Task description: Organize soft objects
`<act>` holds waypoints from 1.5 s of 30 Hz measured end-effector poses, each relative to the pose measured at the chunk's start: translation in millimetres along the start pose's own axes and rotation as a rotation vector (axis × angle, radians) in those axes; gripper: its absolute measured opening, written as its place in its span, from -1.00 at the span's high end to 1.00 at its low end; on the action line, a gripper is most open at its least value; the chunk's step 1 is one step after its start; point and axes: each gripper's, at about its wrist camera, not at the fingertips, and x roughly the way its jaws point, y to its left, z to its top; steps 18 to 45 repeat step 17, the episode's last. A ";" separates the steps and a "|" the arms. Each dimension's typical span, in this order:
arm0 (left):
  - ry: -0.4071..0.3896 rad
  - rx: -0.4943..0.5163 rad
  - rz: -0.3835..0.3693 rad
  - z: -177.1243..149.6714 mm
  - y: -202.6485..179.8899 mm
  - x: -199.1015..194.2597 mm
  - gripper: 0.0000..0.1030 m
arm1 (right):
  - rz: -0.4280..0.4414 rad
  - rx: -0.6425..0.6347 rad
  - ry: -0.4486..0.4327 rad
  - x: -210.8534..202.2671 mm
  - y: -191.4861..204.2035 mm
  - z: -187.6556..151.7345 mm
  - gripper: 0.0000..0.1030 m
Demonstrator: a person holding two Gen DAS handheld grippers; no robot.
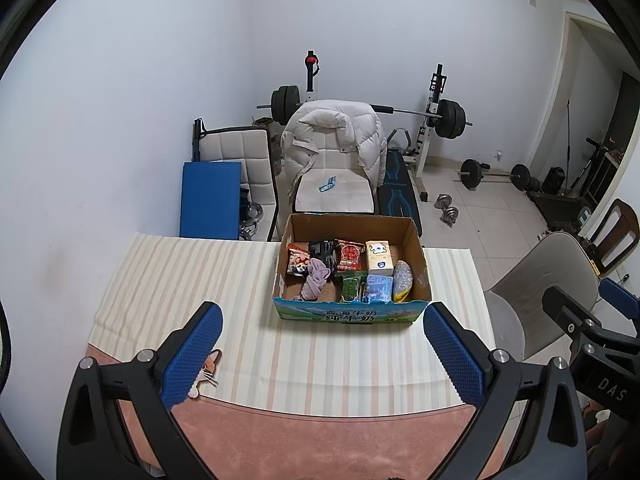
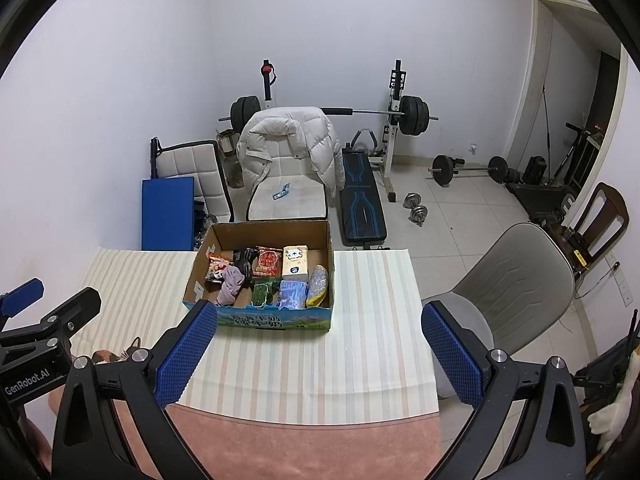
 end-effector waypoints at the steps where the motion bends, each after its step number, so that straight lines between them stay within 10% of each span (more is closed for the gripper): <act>1: 0.001 -0.002 0.000 -0.1 1.0 0.6 -1.00 | 0.000 0.000 0.000 0.1 -0.3 -0.1 -1.00; 45: -0.006 -0.010 -0.001 0.3 0.5 -0.9 -1.00 | 0.001 -0.002 0.000 -0.1 0.2 -0.3 -1.00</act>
